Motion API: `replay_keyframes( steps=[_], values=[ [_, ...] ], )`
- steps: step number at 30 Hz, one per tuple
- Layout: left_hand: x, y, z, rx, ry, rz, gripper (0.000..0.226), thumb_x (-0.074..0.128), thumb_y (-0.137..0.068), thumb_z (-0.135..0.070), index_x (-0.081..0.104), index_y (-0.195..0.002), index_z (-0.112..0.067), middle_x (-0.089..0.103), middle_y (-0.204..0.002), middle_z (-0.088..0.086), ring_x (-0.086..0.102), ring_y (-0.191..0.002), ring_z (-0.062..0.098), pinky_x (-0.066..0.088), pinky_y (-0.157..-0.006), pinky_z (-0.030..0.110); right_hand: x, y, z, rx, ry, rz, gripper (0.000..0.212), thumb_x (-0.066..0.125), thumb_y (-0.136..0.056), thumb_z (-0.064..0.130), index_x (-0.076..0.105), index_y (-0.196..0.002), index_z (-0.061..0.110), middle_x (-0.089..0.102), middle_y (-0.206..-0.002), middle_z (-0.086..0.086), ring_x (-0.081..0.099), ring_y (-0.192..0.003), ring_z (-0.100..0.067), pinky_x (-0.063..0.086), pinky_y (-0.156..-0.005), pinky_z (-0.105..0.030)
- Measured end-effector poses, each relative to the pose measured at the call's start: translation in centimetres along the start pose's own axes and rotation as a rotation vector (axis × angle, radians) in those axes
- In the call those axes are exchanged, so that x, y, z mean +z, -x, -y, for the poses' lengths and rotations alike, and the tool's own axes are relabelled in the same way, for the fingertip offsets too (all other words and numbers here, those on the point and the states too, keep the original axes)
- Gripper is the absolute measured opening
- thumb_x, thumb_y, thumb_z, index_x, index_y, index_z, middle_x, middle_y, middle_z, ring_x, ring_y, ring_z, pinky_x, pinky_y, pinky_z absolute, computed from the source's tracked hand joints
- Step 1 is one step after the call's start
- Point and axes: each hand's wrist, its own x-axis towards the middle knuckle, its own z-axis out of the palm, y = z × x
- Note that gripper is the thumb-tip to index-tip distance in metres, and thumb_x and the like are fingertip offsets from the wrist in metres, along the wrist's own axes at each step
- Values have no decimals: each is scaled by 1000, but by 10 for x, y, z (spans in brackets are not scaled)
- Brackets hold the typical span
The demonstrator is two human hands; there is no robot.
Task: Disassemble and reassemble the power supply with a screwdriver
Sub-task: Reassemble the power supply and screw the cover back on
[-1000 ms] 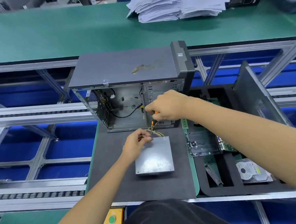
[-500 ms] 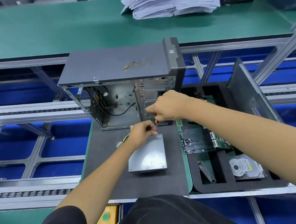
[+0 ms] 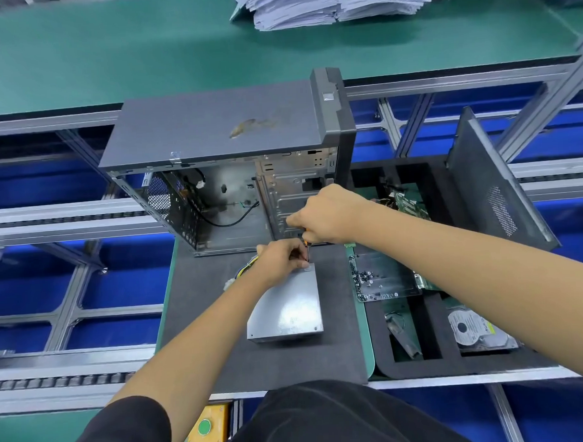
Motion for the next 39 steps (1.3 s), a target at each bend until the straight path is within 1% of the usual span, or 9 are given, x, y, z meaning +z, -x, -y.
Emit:
replay_keyframes(
  steps=[7,11,14,17,23,26,30,35,39],
  values=[
    [9,-1,-3,30,-72,-44,9,73,-90,-26,65,-89,-28,65,-81,-23,53,-106,14,18,-83,36,7,-3,1,-26,44,-2,12,43,-99,33,39,-93,24,32,-60,5,42,-58,-23,21,-47,-29],
    [14,-1,-4,5,-268,-129,9,73,-88,-40,69,-91,-33,67,-99,-13,48,-107,13,20,-89,38,13,-5,-2,-18,43,-13,13,47,-96,31,37,-92,24,31,-58,5,28,-48,-15,19,-47,-29],
    [21,2,1,-14,-181,-154,8,76,-86,-36,69,-85,-33,68,-99,-14,48,-109,13,22,-93,39,16,-7,0,-38,38,-6,13,49,-96,33,38,-93,26,32,-59,6,37,-52,-20,17,-47,-29],
    [26,6,3,-23,-98,-182,9,79,-83,-33,70,-81,-35,70,-96,-16,46,-109,12,24,-99,41,19,-11,4,-49,0,-7,10,49,-96,35,42,-94,27,44,-67,3,46,-64,-27,19,-48,-30],
    [28,7,5,-26,-163,-197,8,73,-85,-37,67,-81,-34,68,-90,-23,47,-102,6,16,-82,34,18,-16,6,-54,2,-27,16,49,-97,36,54,-107,25,59,-75,-3,44,-64,-27,18,-48,-30],
    [28,9,4,-49,-100,-201,14,73,-84,-38,64,-74,-35,63,-78,-30,50,-96,-1,15,-80,34,16,-16,7,-64,-1,-25,18,49,-98,37,55,-109,23,67,-86,-4,46,-66,-28,24,-50,-31],
    [30,9,4,-63,-57,-218,13,72,-86,-37,65,-75,-36,67,-81,-27,53,-97,-1,17,-87,34,13,-18,10,-68,-6,-3,16,50,-98,37,53,-102,23,61,-80,-4,45,-66,-28,27,-52,-31],
    [33,12,7,-47,-35,-264,8,72,-87,-38,73,-83,-30,70,-84,-21,52,-95,-1,20,-93,36,13,-22,10,-25,-42,15,9,52,-93,32,52,-95,23,35,-63,5,43,-63,-26,24,-50,-30],
    [32,13,8,-54,-41,-266,11,72,-86,-44,73,-85,-34,70,-86,-24,50,-94,-5,20,-91,36,12,-24,10,-16,-36,7,12,52,-91,32,56,-96,21,41,-67,3,44,-63,-27,20,-48,-29]
  ],
)
